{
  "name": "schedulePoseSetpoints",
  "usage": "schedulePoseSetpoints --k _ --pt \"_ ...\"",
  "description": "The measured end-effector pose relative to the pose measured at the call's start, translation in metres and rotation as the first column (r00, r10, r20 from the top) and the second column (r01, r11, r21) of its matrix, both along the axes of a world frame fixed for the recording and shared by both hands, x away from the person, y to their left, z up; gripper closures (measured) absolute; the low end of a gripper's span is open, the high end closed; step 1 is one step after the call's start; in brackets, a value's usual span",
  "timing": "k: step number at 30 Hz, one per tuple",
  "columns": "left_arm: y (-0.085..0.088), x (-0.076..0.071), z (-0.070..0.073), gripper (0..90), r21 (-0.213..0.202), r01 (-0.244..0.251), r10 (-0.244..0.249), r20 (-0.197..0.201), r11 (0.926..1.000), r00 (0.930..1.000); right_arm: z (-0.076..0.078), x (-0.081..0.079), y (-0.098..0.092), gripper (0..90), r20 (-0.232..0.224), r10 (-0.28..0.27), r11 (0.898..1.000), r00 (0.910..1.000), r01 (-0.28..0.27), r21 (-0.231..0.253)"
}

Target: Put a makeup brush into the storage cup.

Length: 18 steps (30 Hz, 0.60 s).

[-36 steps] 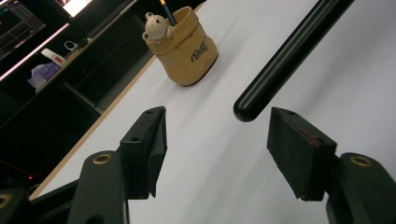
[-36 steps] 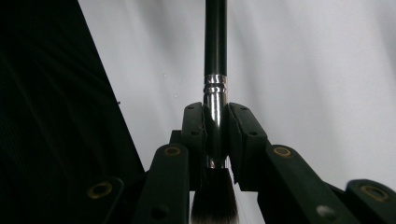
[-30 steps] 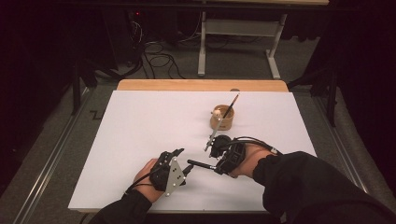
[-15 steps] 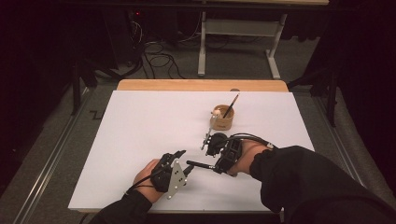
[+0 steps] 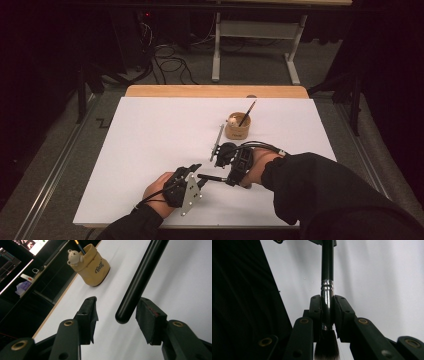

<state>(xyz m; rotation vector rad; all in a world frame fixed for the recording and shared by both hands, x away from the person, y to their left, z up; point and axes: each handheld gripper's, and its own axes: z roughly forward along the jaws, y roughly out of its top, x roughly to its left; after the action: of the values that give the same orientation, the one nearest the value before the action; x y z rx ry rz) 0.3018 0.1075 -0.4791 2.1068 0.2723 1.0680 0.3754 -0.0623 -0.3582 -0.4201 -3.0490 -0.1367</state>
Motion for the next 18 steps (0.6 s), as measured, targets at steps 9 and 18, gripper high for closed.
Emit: schedulePoseSetpoints --k 9,18 --pt "-0.0005 -0.0015 -0.0003 57.7 0.016 0.017 -0.017 0.005 0.9997 0.9998 -0.0023 0.0007 0.0065 78.9 -0.017 0.011 1.0 0.9998 -0.012 -0.013" --pt "-0.0028 -0.0036 -0.0021 63.1 0.048 0.032 -0.033 0.021 0.9983 0.9992 -0.0042 -0.0003 0.0073 78.9 -0.022 0.017 1.0 0.9996 -0.018 -0.018"
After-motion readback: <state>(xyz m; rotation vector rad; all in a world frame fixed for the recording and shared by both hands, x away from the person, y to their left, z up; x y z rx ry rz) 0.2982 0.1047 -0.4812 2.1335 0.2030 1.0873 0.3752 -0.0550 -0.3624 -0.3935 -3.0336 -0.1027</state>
